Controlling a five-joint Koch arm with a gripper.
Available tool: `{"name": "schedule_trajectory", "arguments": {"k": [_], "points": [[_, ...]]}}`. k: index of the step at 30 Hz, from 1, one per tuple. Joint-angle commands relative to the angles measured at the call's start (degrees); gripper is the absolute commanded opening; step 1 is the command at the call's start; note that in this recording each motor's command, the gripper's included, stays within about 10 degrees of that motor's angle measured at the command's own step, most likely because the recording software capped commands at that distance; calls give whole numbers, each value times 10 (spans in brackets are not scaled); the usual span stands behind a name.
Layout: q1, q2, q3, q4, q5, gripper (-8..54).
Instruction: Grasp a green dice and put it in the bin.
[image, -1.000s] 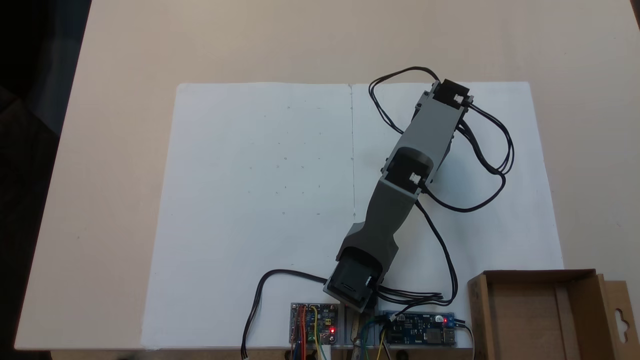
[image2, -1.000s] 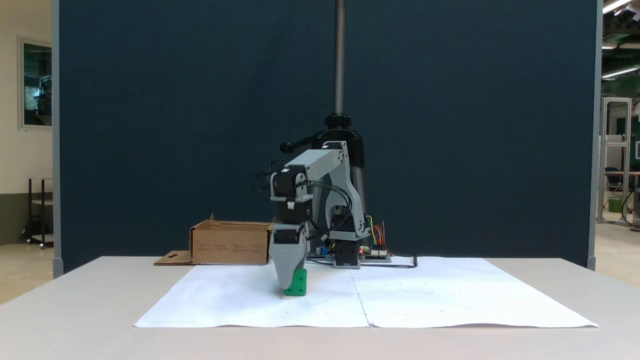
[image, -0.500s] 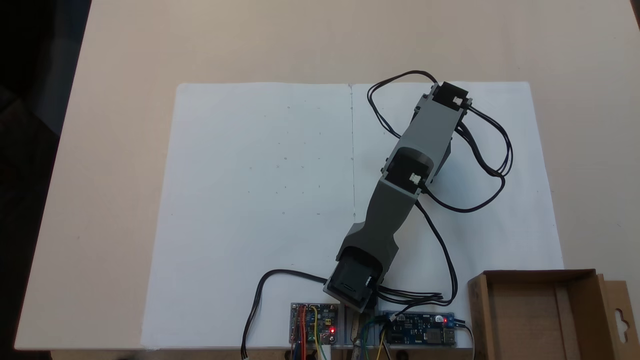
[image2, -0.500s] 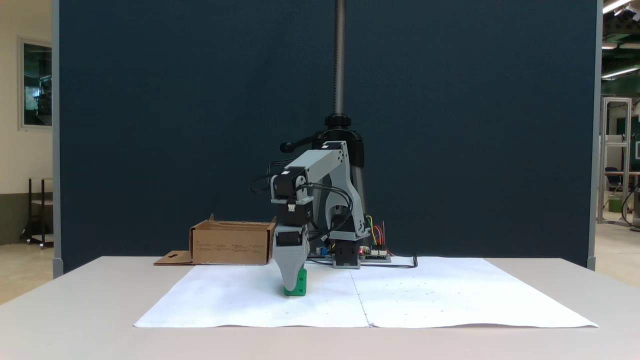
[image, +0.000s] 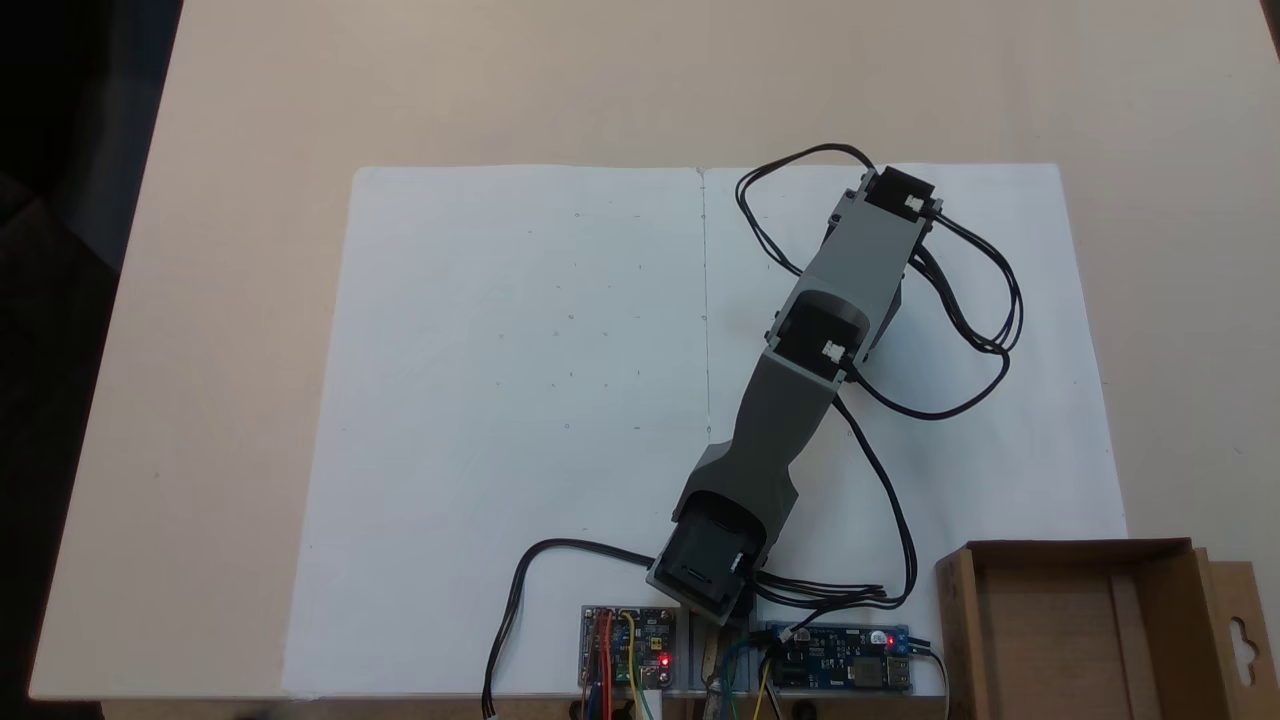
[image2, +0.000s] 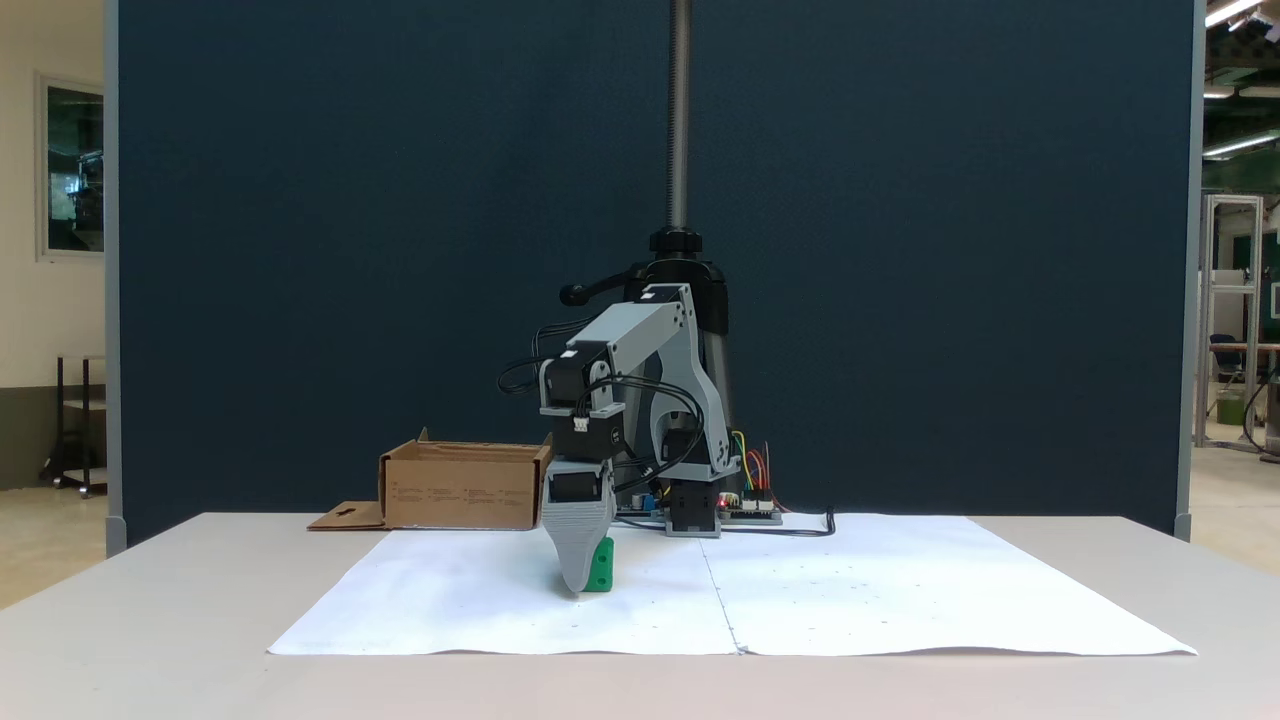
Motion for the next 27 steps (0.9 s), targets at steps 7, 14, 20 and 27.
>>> {"name": "schedule_trajectory", "arguments": {"k": [7, 14, 20, 27], "points": [[2, 9, -9, -13, -62, 388], [-3, 9, -9, -12, -62, 381], [-9, 9, -9, -12, -65, 381], [-9, 10, -9, -13, -64, 317]]}}
